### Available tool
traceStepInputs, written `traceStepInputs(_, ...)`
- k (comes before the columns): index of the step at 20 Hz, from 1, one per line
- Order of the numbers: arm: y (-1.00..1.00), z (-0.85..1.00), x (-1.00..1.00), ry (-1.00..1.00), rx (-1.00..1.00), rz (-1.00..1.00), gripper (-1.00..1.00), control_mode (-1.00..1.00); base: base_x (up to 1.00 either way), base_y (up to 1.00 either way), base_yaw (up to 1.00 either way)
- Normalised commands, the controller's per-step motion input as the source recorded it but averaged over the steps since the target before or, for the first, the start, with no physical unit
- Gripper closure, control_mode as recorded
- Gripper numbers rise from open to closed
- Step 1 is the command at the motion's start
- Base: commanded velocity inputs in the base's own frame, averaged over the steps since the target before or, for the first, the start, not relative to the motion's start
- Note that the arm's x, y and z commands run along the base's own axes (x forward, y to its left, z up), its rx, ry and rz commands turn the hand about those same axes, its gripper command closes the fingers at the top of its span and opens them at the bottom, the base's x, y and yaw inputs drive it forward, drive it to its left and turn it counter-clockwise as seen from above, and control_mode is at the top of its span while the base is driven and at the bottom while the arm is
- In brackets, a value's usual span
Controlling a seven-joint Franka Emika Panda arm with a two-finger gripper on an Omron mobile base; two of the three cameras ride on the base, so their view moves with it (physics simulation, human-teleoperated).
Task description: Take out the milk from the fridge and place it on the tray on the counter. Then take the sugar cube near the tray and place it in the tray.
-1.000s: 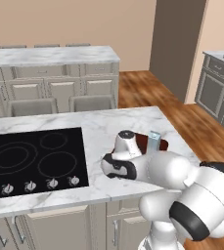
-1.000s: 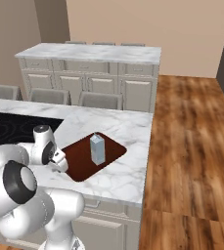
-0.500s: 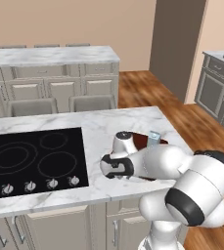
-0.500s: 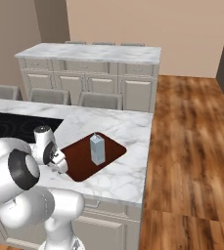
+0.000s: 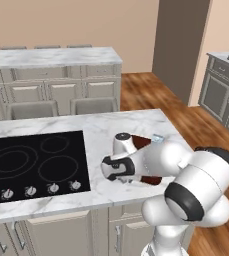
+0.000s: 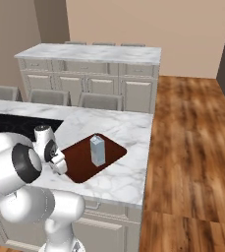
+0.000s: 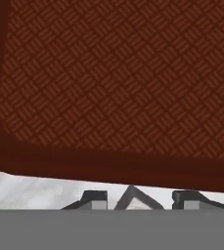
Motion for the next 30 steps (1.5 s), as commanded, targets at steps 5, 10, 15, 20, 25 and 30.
traceStepInputs(5, 0.13, 0.0, -0.01, 0.0, 0.0, -0.07, 1.0, -1.0, 0.0, 0.0, 0.0)
traceStepInputs(10, 0.01, 0.24, -0.27, 0.0, 0.0, -0.02, 1.0, -1.0, 0.0, 0.0, 0.0)
traceStepInputs(15, -0.12, 0.83, -0.28, -0.01, 0.0, -0.01, 1.0, -1.0, 0.0, 0.0, 0.0)
traceStepInputs(20, -0.65, 0.09, 0.15, 0.0, 0.0, 0.0, 1.0, -1.0, 0.0, 0.0, 0.0)
traceStepInputs(25, -0.21, 0.0, 0.55, 0.0, 0.0, 0.0, 1.0, -1.0, 0.0, 0.0, 0.0)
traceStepInputs(30, -0.05, -0.01, 0.49, 0.0, 0.0, 0.0, 1.0, -1.0, 0.0, 0.0, 0.0)
